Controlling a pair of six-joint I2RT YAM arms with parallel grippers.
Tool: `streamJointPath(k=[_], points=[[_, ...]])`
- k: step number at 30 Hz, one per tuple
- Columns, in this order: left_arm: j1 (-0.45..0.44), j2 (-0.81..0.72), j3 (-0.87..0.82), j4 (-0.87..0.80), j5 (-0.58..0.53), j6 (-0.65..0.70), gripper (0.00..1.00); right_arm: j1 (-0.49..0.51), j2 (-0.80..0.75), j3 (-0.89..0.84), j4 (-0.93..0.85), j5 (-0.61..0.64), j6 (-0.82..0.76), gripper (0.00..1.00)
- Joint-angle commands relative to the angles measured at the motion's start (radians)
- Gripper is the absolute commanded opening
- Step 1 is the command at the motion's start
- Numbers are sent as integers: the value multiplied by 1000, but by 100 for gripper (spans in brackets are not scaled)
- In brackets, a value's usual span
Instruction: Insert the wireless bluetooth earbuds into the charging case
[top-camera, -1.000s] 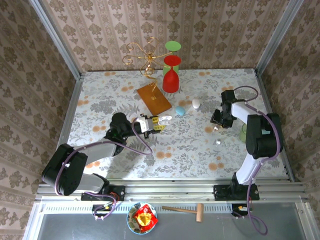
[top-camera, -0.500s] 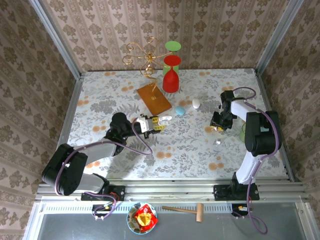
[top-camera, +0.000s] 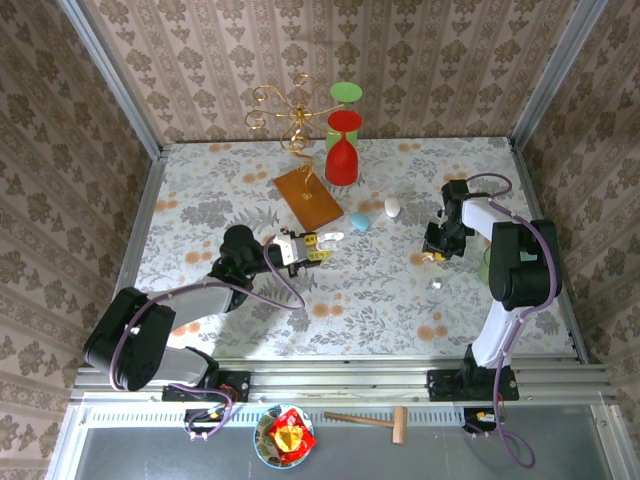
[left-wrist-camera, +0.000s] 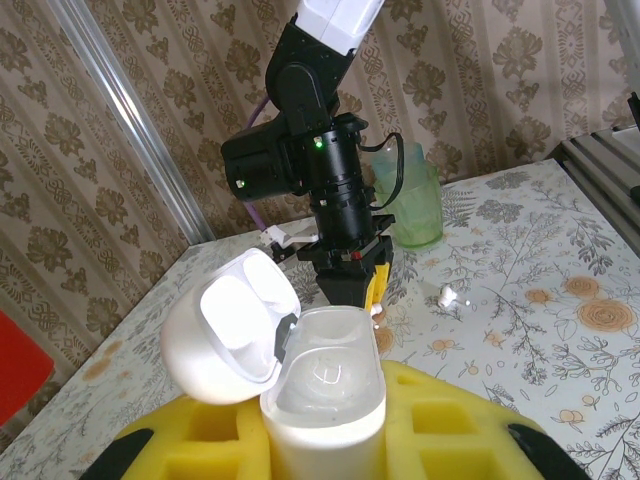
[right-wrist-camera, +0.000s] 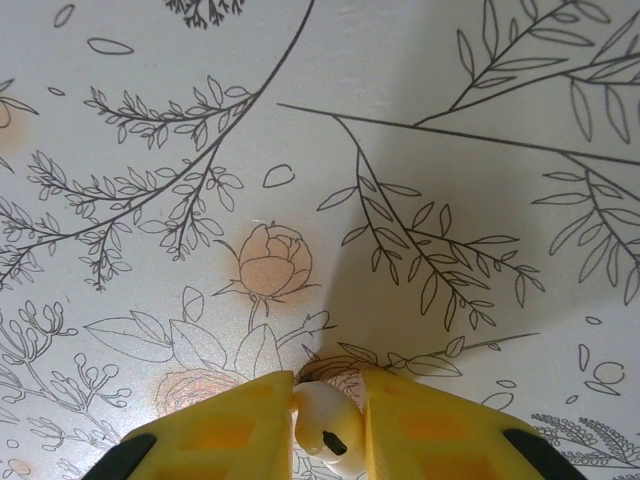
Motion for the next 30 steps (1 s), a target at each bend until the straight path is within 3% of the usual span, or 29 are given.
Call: streamJointPath(k=[1, 13, 21, 30], points=[[-5, 1, 13, 10, 14, 26, 0, 2, -16, -4, -13, 2, -35, 20], [10, 59, 21, 98, -10, -100, 0, 113, -209, -30, 18, 142, -120, 14], [45, 129, 39, 123, -43, -201, 0, 315, -412, -90, 214, 234, -258, 14], [47, 145, 66, 38, -60, -216, 0, 504, -565, -53, 321, 186, -350, 13]])
